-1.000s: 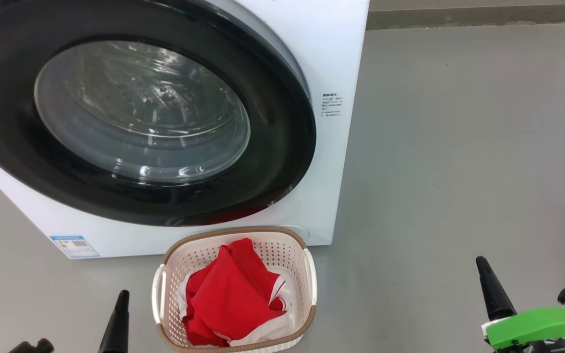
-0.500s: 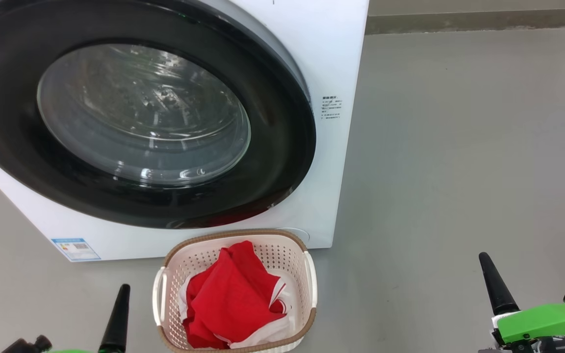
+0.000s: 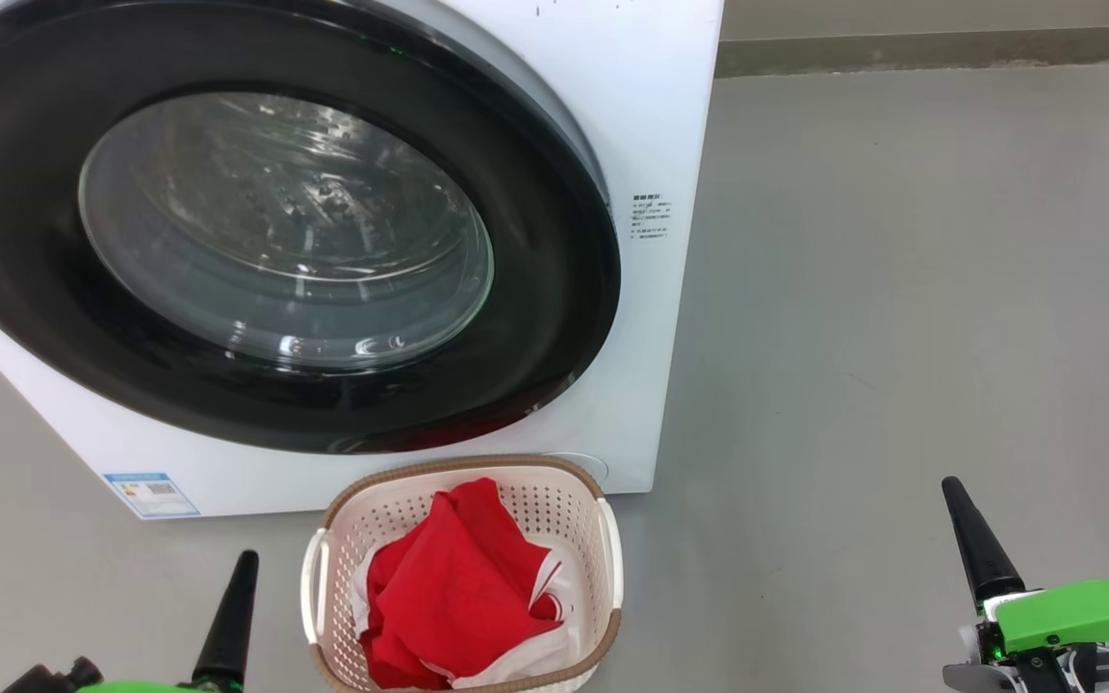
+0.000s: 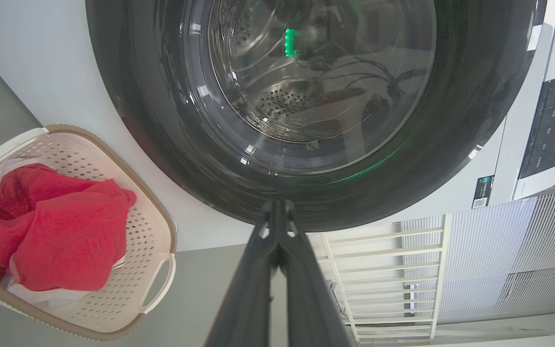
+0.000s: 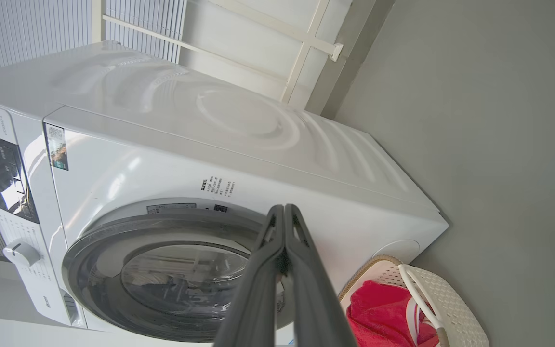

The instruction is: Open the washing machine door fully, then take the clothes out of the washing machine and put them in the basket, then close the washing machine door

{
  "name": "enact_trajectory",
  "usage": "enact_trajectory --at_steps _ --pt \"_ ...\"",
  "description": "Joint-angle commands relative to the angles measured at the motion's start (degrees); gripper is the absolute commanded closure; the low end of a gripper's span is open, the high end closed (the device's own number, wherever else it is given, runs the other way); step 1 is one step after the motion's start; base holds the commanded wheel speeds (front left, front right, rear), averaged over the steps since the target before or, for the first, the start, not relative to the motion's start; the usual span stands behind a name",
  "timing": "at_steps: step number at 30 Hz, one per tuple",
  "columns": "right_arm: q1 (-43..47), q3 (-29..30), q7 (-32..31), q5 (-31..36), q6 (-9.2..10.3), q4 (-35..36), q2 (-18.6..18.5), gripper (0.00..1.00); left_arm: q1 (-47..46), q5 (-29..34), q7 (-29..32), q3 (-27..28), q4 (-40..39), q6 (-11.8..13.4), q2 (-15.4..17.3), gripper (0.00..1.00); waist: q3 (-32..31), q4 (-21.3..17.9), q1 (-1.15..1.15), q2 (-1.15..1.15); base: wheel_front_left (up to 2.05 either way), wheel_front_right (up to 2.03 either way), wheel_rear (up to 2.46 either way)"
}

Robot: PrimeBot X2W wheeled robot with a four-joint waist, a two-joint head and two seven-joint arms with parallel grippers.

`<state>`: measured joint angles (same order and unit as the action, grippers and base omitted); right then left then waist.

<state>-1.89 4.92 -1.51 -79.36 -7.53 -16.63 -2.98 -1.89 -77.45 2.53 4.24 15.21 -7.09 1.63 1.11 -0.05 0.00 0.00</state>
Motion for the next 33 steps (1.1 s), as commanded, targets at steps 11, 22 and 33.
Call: enact_trajectory --at_steps 11,22,33 --pt "-3.46 -0.07 -2.26 -7.65 0.04 2.24 -0.73 1.0 -3.58 -8.15 2.26 2.1 -1.2 -0.36 1.17 1.0 -0.49 0.03 0.0 0.0 0.0 0.0 0.0" --pt "-4.19 0.5 -4.09 -13.72 0.04 2.67 -0.71 1.0 -4.3 -14.66 4.01 2.35 -1.18 -0.4 1.25 1.0 -0.93 0.05 0.0 0.0 0.0 0.0 0.0" --pt "-4.21 0.64 -4.2 -13.6 0.04 2.66 -0.61 1.0 -4.3 -14.67 4.0 2.35 -1.18 -0.4 1.25 1.0 -0.93 0.05 0.0 0.0 0.0 0.0 0.0"
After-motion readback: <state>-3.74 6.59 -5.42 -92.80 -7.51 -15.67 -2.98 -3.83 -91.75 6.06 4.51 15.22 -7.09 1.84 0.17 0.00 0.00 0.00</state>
